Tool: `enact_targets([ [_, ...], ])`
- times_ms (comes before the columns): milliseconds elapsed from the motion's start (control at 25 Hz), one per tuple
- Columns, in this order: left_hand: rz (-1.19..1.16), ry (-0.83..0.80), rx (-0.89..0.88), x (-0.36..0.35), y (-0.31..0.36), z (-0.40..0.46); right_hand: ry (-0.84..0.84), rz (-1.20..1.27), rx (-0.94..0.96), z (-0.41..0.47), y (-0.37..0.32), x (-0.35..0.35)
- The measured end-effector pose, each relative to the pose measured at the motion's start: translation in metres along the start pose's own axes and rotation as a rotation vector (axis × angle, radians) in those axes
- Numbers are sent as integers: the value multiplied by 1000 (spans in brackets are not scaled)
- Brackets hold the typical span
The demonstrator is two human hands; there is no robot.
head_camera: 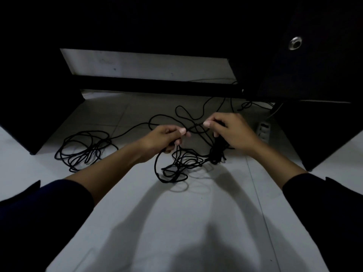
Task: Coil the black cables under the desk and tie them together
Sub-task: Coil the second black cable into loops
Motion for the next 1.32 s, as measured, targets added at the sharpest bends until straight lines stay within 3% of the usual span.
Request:
enact_targets([
  [200, -29, 25, 14, 7, 14, 2, 19, 101, -19, 3, 3, 4],
  [320, 45, -6, 106, 11, -15, 4, -100, 148, -87, 0, 19, -12],
  [400, 235, 23, 175, 21, -52, 4, -260, 112, -135, -13, 35, -39],
  [480, 575, 70, 148, 32, -87, 5, -365, 75, -181, -29, 51, -63],
  [600, 1060, -35, 88, 19, -137, 2, -428, 9, -203, -41, 66, -83],
  [760, 1299, -112, 81, -4, -179, -5, -425, 9, -235, -41, 74, -90],
  [960, 1642, -155, -23, -18, -174, 0, -448, 25, -245, -45, 78, -103],
  [1040, 1516, -142, -20, -12, -161, 3, -490, 22, -247, -50, 79, -111],
  [1160, 1023, -25, -15, 1, -128, 11, -537, -21, -226, -56, 76, -121],
  [1320, 273, 101, 154, 3, -95, 16, -576, -98, -197, -56, 77, -131],
])
Point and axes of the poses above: each hand's wrist, its own z-axis towards the middle knuckle, its own x-axis out of the back of the hand, y = z × x, the point moved 10 cm from there along z, towards the middle knuckle, and after that the axes turned 4 degrees about x, right-handed, at the moved point
